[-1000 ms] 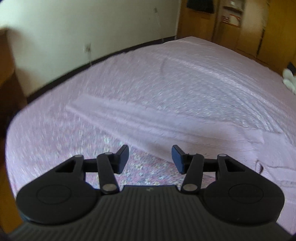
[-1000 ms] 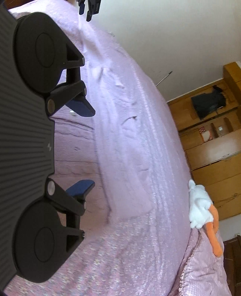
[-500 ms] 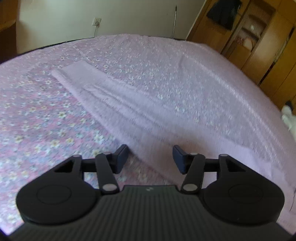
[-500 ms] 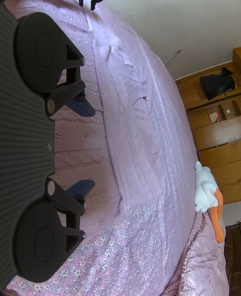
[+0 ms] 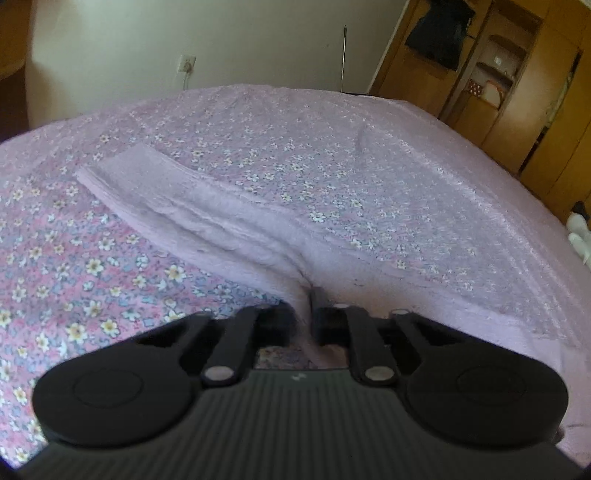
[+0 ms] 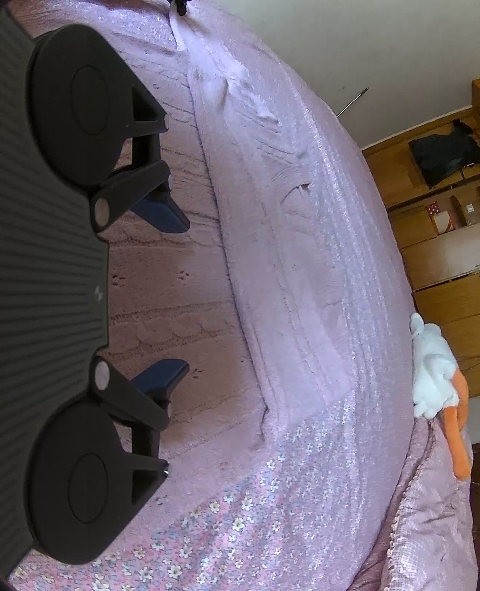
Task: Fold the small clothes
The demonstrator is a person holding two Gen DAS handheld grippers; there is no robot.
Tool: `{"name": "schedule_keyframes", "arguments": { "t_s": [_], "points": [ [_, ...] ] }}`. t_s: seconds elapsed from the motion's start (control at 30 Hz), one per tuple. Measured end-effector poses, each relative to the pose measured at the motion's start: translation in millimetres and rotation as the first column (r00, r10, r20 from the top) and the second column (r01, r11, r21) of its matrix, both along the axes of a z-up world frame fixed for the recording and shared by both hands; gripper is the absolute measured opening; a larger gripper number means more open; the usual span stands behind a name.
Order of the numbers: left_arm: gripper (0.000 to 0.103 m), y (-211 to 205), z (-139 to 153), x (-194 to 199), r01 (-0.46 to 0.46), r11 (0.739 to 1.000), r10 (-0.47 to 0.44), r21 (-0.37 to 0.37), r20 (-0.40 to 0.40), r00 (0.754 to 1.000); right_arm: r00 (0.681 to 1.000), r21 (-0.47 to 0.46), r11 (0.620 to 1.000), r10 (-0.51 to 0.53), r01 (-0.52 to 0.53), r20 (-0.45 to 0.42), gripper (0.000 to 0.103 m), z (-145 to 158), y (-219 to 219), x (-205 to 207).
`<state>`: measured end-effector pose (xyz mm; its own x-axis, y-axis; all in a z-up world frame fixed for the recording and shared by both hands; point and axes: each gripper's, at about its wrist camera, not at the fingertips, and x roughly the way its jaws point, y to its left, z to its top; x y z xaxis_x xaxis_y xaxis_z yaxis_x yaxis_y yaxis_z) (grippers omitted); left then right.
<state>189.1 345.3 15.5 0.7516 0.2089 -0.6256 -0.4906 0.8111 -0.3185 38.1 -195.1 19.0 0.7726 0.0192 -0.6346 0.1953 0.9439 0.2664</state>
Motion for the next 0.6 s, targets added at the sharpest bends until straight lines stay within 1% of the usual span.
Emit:
{"name": "schedule_keyframes", "arguments": {
  "t_s": [0.03, 0.07, 0.2, 0.33, 0.47, 0.5, 0.6],
  "points": [
    [0.009, 1, 2, -3, 0.001, 1.0, -0.001, -0.013, 0.016, 1.0, 1.0, 0.0, 1.0, 0.0, 0.0, 0.005, 0.081, 1, -1, -1],
    [0.009, 1, 5, -5, 0.004, 1.0, -0.004, -0.009, 0.029, 1.0, 1.0, 0.002, 1.0, -0.001, 0.001, 0.009, 0.081, 2, -2, -1],
    [0.008, -14, 29, -21, 0.042, 0.998, -0.047, 0.049, 0.103, 0.994, 1.0, 0.025, 1.0, -0.011, 0.01, 0.019, 0.081, 4, -8, -3],
    [0.008, -39, 59, -34, 0.093, 0.991, -0.11, 0.098, 0.181, 0.977, 0.999, 0.041, 0.999, -0.015, 0.013, 0.035, 0.081, 6, -12, -8],
    [0.008, -76, 88, -42, 0.164, 0.974, -0.199, 0.156, 0.244, 0.949, 0.998, 0.054, 0.998, -0.027, 0.025, 0.049, 0.081, 5, -18, -16],
    [0.008, -83, 94, -43, 0.178, 0.971, -0.216, 0.162, 0.258, 0.942, 0.998, 0.059, 0.998, -0.032, 0.029, 0.05, 0.081, 5, -20, -18],
    [0.008, -112, 114, -48, 0.235, 0.957, -0.278, 0.17, 0.311, 0.909, 0.998, 0.079, 0.996, -0.044, 0.039, 0.055, 0.081, 4, -27, -22]
  ]
}}
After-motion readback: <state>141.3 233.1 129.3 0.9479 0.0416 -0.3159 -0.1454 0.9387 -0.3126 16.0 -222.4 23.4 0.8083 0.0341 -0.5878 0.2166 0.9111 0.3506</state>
